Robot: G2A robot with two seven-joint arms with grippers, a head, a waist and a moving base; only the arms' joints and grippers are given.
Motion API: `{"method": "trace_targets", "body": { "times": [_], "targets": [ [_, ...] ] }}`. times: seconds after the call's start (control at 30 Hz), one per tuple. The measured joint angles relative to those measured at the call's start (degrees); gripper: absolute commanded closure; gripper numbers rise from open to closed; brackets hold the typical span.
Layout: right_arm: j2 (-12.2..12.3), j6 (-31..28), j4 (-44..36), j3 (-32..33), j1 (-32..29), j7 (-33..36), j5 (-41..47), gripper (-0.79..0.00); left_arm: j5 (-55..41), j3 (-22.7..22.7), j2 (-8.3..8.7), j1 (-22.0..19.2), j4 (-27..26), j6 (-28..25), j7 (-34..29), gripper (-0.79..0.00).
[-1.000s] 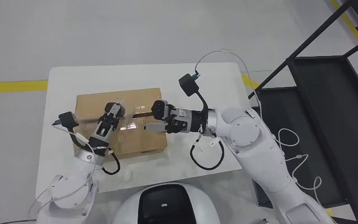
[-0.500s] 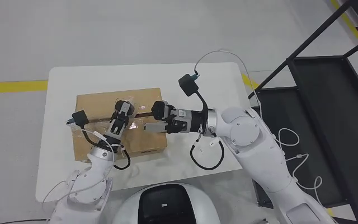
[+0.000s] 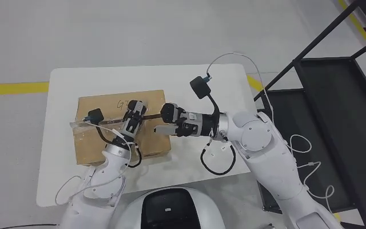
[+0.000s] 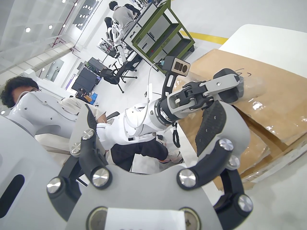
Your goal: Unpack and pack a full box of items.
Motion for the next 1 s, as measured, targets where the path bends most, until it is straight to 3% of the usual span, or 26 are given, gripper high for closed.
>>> {"method": "trace_targets", "body": {
  "times": [0.1,0.13,0.2,0.23,0.33,0.4,0.43,0.5,0.7,1.0],
  "targets": [
    [0.2,0.0,-0.2,0.4,-0.2,0.1,0.2,-0.785,0.2,0.8,-0.25,-0.8,0.5,0.4,0.6,-0.046],
    [0.2,0.0,-0.3,0.6,-0.3,0.2,0.4,-0.785,0.1,1.1,-0.34,-0.9,0.7,0.6,0.6,0.0],
    [0.3,0.1,-0.6,1.0,-0.5,0.4,0.6,-0.785,-0.2,1.4,-0.42,-1.1,0.9,0.7,0.0,0.0],
    [0.4,0.1,-0.7,1.3,-0.7,0.5,0.8,-0.785,-0.2,1.5,-0.44,-1.1,1.0,0.6,-0.4,-0.037],
    [0.6,0.0,-0.8,1.7,-1.0,0.9,1.1,-0.785,0.4,1.9,-0.48,-0.9,1.2,0.5,-1.1,-0.277],
    [0.7,0.0,-0.9,1.8,-1.1,0.9,1.2,-0.785,0.9,2.0,-0.49,-0.6,1.2,0.4,-1.2,-0.372],
    [0.7,0.0,-0.9,1.9,-1.1,0.9,1.2,-0.785,1.4,2.1,-0.49,-0.4,1.3,0.3,-1.3,-0.48],
    [0.8,0.0,-0.9,2.0,-1.1,0.9,1.3,-0.785,1.6,2.0,-0.49,-0.1,1.1,-0.1,-1.4,-0.785],
    [1.0,-0.4,-1.3,2.6,-1.3,1.4,2.1,-0.785,0.5,-0.6,-0.01,2.4,-1.5,-3.5,-3.9,-0.785],
    [0.6,-0.9,1.1,-1.7,1.0,-0.3,0.3,-0.785,-3.2,-10.4,1.52,11.9,-11.2,-11.4,-9.4,-0.785]
  ]
}}
